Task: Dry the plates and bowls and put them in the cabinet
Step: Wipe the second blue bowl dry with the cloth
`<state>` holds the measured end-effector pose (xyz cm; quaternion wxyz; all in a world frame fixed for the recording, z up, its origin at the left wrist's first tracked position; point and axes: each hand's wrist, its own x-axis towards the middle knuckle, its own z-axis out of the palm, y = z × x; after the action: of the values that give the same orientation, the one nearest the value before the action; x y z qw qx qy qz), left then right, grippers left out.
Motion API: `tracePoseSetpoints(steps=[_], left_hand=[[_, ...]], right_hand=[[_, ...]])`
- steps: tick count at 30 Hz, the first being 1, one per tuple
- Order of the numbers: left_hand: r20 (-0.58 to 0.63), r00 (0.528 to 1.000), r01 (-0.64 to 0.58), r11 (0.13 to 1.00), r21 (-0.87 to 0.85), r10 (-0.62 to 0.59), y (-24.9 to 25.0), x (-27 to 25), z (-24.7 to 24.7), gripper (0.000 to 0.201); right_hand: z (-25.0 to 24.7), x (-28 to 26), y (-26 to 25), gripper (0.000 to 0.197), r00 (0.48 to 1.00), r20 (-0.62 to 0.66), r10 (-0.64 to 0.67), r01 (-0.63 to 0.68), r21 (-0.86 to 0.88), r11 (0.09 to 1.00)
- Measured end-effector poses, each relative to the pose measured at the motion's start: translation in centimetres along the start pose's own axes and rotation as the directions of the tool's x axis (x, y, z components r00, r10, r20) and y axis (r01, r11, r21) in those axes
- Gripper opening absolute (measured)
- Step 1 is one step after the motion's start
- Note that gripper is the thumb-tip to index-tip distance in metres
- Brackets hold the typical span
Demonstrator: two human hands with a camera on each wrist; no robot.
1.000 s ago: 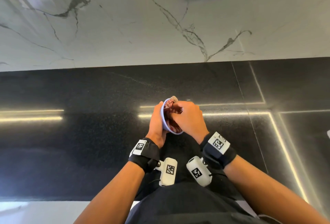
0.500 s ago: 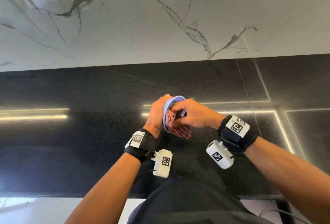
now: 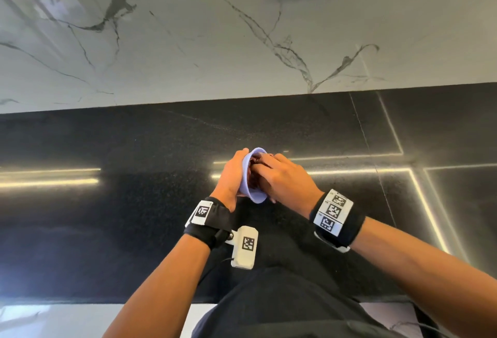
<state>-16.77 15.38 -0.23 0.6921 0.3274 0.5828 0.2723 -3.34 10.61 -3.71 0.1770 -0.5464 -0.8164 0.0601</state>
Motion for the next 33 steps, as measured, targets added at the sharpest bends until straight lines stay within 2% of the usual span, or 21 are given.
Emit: tracePoseSetpoints(steps=[2, 3, 5, 6, 7, 8, 9, 11, 12, 14, 15, 16, 18, 20, 22, 24, 26, 28, 29, 30, 33], left_hand=[[-0.079, 0.996, -0.044, 0.999, 0.026, 0.046, -0.2, 0.4, -0.4, 0.043], [-0.105, 0.992, -0.07, 0.997, 0.031, 0.073, -0.6, 1.0, -0.7, 0.038], [-0.096, 0.966, -0.218, 0.956, 0.197, 0.24, -1.0, 0.9, -1.1, 0.02], [-0.01, 0.937, -0.318, 0.867, 0.384, 0.348, -1.1, 0.8, -1.3, 0.02], [0.104, 0.892, -0.423, 0.73, 0.537, 0.44, -1.2, 0.7, -1.3, 0.022], [0.154, 0.865, -0.455, 0.616, 0.643, 0.478, -1.3, 0.9, -1.3, 0.023], [0.16, 0.848, -0.457, 0.546, 0.702, 0.505, -1.3, 1.2, -1.3, 0.023], [0.163, 0.843, -0.439, 0.482, 0.758, 0.513, -1.0, 1.7, -1.3, 0.023], [0.138, 0.848, -0.434, 0.521, 0.735, 0.511, -1.0, 1.9, -1.3, 0.026], [0.001, 0.887, -0.411, 0.789, 0.457, 0.461, -1.1, 1.5, -1.7, 0.026], [-0.066, 0.911, -0.374, 0.882, 0.286, 0.407, -1.5, 1.7, -2.0, 0.022], [-0.126, 0.933, -0.313, 0.935, 0.167, 0.336, -1.8, 1.9, -2.2, 0.019], [-0.161, 0.96, -0.221, 0.972, 0.079, 0.231, -2.2, 1.9, -2.3, 0.024], [-0.139, 0.982, -0.136, 0.99, -0.028, 0.131, -2.5, 1.8, -2.0, 0.051], [-0.114, 0.991, -0.078, 0.989, -0.123, 0.064, -2.6, 1.6, -1.5, 0.065], [-0.092, 0.995, -0.06, 0.984, -0.168, 0.045, -2.5, 1.2, -1.0, 0.058], [-0.076, 0.997, -0.034, 0.982, -0.188, 0.02, -2.3, 1.3, -0.4, 0.055], [-0.076, 0.997, 0.014, 0.983, -0.183, -0.028, -2.0, 1.2, 0.2, 0.057], [-0.068, 0.997, 0.027, 0.987, -0.161, -0.038, -1.9, 1.3, 0.5, 0.059], [-0.065, 0.997, 0.028, 0.988, -0.149, -0.038, -1.9, 1.5, 0.6, 0.062], [-0.063, 0.998, -0.036, 0.99, -0.14, 0.027, -2.0, 1.5, 0.3, 0.055]], right_hand=[[-0.8, 1.1, -1.0, 0.016, 0.976, 0.096, 0.197, -0.21, 0.157, 0.965], [-1.3, 1.7, -1.2, 0.011, 0.944, 0.177, 0.279, -0.315, 0.222, 0.923], [-1.8, 2.5, -1.0, 0.008, 0.862, 0.385, 0.331, -0.487, 0.443, 0.753], [-1.9, 2.6, -0.7, 0.008, 0.826, 0.47, 0.311, -0.553, 0.568, 0.61], [-2.0, 2.4, -0.4, 0.01, 0.799, 0.531, 0.282, -0.599, 0.668, 0.44], [-2.1, 2.0, 0.0, 0.012, 0.783, 0.571, 0.248, -0.621, 0.742, 0.254], [-2.1, 1.4, 0.4, 0.014, 0.78, 0.588, 0.212, -0.614, 0.785, 0.082], [-2.7, 0.2, 0.8, 0.02, 0.812, 0.567, 0.141, -0.535, 0.818, -0.21], [-3.0, -0.4, 0.8, 0.025, 0.83, 0.543, 0.132, -0.469, 0.805, -0.363], [-3.7, -1.1, 1.0, 0.034, 0.839, 0.509, 0.19, -0.295, 0.72, -0.629], [-4.0, -1.4, 1.1, 0.04, 0.836, 0.492, 0.241, -0.209, 0.694, -0.689], [-4.0, -1.7, 1.1, 0.045, 0.823, 0.484, 0.297, -0.153, 0.694, -0.704], [-3.9, -2.5, 1.5, 0.046, 0.794, 0.471, 0.385, -0.089, 0.716, -0.692], [-3.1, -3.3, 1.9, 0.046, 0.774, 0.476, 0.417, -0.081, 0.728, -0.681], [-2.2, -3.9, 1.9, 0.047, 0.785, 0.453, 0.422, -0.139, 0.793, -0.594], [-1.2, -4.0, 1.2, 0.05, 0.812, 0.378, 0.445, -0.227, 0.907, -0.355], [-0.4, -3.6, 0.4, 0.046, 0.821, 0.263, 0.507, -0.339, 0.939, 0.063], [0.3, -3.1, -0.2, 0.049, 0.888, 0.167, 0.428, -0.393, 0.76, 0.518], [0.6, -2.9, -0.3, 0.051, 0.919, 0.139, 0.369, -0.363, 0.661, 0.656], [0.8, -2.7, -0.4, 0.05, 0.938, 0.117, 0.325, -0.327, 0.604, 0.726], [0.6, -2.1, -0.2, 0.037, 0.943, 0.116, 0.311, -0.322, 0.552, 0.769]])
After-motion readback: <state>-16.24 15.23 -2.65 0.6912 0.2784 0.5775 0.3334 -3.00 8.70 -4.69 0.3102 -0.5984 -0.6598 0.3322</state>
